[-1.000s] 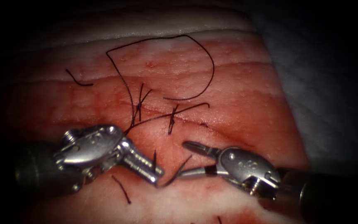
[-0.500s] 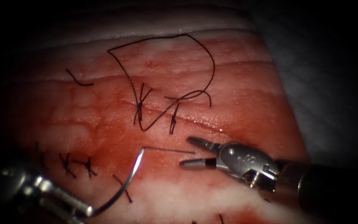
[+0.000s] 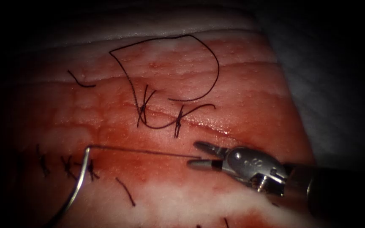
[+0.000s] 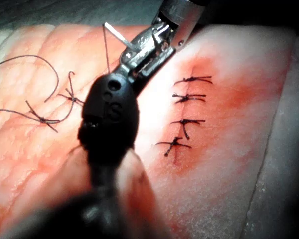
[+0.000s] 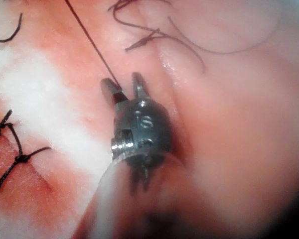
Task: Wound Closure
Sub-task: Use the right grasper to pull the suture through the skin until a short end remains above the cut.
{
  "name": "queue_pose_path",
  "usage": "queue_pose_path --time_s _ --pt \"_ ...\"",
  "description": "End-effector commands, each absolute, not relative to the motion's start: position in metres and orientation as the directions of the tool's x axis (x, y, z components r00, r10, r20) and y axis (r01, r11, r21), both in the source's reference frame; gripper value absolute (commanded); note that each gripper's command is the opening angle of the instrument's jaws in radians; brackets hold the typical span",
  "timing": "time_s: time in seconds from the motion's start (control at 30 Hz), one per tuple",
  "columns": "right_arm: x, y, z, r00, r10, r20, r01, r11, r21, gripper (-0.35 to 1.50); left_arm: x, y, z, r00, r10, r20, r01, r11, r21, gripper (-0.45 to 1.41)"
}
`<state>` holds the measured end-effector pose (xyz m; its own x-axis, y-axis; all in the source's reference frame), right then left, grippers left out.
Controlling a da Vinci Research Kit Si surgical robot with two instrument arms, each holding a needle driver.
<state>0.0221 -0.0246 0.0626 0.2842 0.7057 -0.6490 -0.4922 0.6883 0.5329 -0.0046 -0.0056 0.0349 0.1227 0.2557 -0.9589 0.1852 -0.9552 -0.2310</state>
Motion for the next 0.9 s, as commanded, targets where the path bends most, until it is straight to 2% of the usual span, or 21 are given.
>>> queue_pose_path --time_s 0.03,0.07,0.1,0.27,0.53,0.9 --pt "0.023 -0.025 0.063 0.281 0.706 -0.65 -0.488 0.688 0.537 -0.13 -0.0053 -0.006 0.036 0.114 0.256 -0.96 0.177 -0.956 -0.234 -0.45" --pt "0.023 -0.025 0.062 0.281 0.707 -0.649 -0.493 0.687 0.535 -0.33 -0.0053 -0.006 0.036 0.109 0.256 -0.96 0.17 -0.957 -0.236 -0.45" --pt "0.0228 -0.025 0.062 0.294 0.71 -0.64 -0.527 0.679 0.511 -0.35 -0.0052 -0.006 0.037 0.097 0.263 -0.96 0.154 -0.957 -0.246 -0.45" --pt "0.0229 -0.025 0.061 0.295 0.724 -0.624 -0.556 0.661 0.504 -0.35 -0.0055 -0.006 0.037 0.093 0.266 -0.959 0.155 -0.956 -0.25 -0.45" --pt "0.0257 -0.027 0.057 0.324 0.731 -0.601 -0.47 0.676 0.568 -0.35 -0.0066 -0.005 0.041 0.054 0.298 -0.953 0.198 -0.939 -0.282 -0.45" --pt "0.0308 -0.033 0.047 0.336 0.754 -0.564 -0.366 0.657 0.66 -0.35 -0.0024 -0.003 0.043 -0.093 0.385 -0.918 0.109 -0.913 -0.394 -0.45"
